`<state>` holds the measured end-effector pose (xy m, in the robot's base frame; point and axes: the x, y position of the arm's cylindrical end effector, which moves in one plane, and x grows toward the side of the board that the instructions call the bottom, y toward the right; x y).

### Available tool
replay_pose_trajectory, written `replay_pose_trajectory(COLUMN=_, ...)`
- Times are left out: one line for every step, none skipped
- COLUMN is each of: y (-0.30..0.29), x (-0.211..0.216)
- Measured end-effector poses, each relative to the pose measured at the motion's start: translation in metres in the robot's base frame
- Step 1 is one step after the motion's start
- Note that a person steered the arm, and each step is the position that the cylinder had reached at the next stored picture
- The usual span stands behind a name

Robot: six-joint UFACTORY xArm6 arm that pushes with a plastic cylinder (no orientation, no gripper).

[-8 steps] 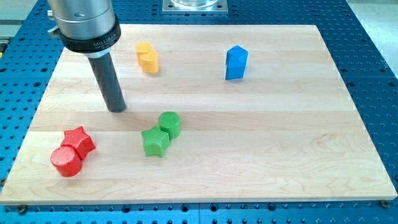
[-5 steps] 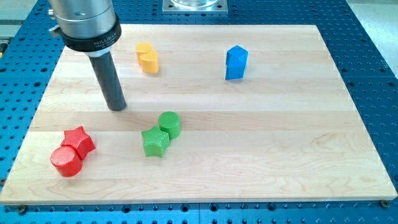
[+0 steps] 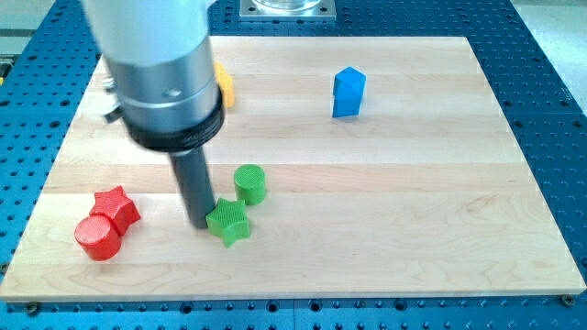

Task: Place the green blocks to the top of the red blocks

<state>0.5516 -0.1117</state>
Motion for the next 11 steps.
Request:
replay_pose_trajectory(y=-0.026, x=0.032)
replay_pose_trajectory(y=-0.049, x=0.038)
replay_pose_trajectory(y=-0.078, x=0.039)
replay_pose_trajectory(y=-0.086, x=0.039)
replay_pose_trajectory(y=-0.033, x=0.019)
replay_pose_trajectory(y=-0.027, x=-0.007)
replay_pose_trajectory(y=-0.044, x=-0.008)
replay_pose_trajectory(y=-0.058, x=-0.008)
replay_pose_trajectory(y=-0.077, x=-0.008)
replay_pose_trajectory(y=-0.048, x=-0.028)
replay_pose_trajectory(y=-0.01, x=-0.084)
